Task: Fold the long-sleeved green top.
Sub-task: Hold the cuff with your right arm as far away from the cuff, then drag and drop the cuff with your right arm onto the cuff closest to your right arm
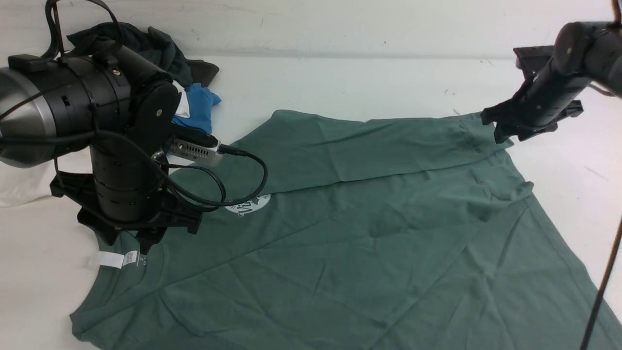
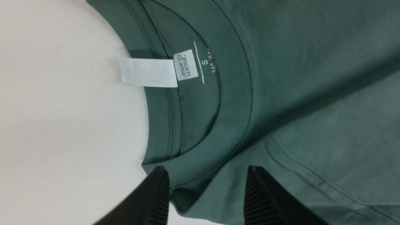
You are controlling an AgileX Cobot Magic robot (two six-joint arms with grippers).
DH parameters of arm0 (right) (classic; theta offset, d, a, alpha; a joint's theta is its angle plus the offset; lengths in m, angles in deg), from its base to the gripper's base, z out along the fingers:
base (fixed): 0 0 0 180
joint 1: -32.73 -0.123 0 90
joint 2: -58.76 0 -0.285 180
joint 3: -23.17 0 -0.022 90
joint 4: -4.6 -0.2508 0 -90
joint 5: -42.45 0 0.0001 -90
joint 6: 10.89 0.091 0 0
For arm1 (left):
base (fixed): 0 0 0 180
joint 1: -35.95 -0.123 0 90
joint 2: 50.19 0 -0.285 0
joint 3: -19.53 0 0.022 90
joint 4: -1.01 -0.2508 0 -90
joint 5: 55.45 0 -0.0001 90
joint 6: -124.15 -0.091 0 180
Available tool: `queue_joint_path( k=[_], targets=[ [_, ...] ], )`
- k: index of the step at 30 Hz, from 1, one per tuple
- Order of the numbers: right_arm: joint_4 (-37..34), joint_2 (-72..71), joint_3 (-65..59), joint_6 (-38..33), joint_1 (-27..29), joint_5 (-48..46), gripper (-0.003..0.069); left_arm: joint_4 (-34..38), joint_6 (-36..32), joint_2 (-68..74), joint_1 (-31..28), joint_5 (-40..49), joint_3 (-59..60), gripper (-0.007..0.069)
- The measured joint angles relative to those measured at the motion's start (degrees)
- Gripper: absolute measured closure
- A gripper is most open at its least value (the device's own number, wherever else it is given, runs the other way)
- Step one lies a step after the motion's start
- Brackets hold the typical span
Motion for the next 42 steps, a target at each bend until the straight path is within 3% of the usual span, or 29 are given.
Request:
queue_joint_path(
  k=[9, 12, 16, 19, 30, 35, 42],
  targets=[
    [1.73, 6.86, 8.66, -0.47, 0.00, -0.28, 0.0356, 0.23, 0.00, 0.00, 0.00, 0.00, 0.00, 0.0311],
    [0.98, 7.35, 8.80, -0.71, 0.00, -0.34, 0.0411, 0.23, 0.00, 0.00, 0.00, 0.00, 0.00, 0.0311],
    [-0.14, 7.35, 8.97, -1.52, 0.00, -1.51, 0.0603, 0.23, 0.00, 0.00, 0.00, 0.00, 0.00, 0.0311],
    [-0.21, 7.35, 8.97, -1.65, 0.00, -1.90, 0.0655, 0.23, 0.00, 0.00, 0.00, 0.00, 0.00, 0.0311],
    [-0.80, 5.48, 14.29, -1.65, 0.00, -10.52, 0.0666, 0.23, 1.09, 0.00, 0.00, 0.00, 0.00, 0.0311],
    [-3.50, 1.10, 21.05, -1.12, 0.21, -14.15, 0.0666, 0.27, 1.61, 0.00, 0.00, -0.05, 0.00, 0.0311],
    [-3.76, -10.38, 18.14, 3.18, 0.21, -15.20, 0.0666, -0.67, 1.68, 0.00, 0.00, 0.01, -0.37, 0.0315]
  ],
)
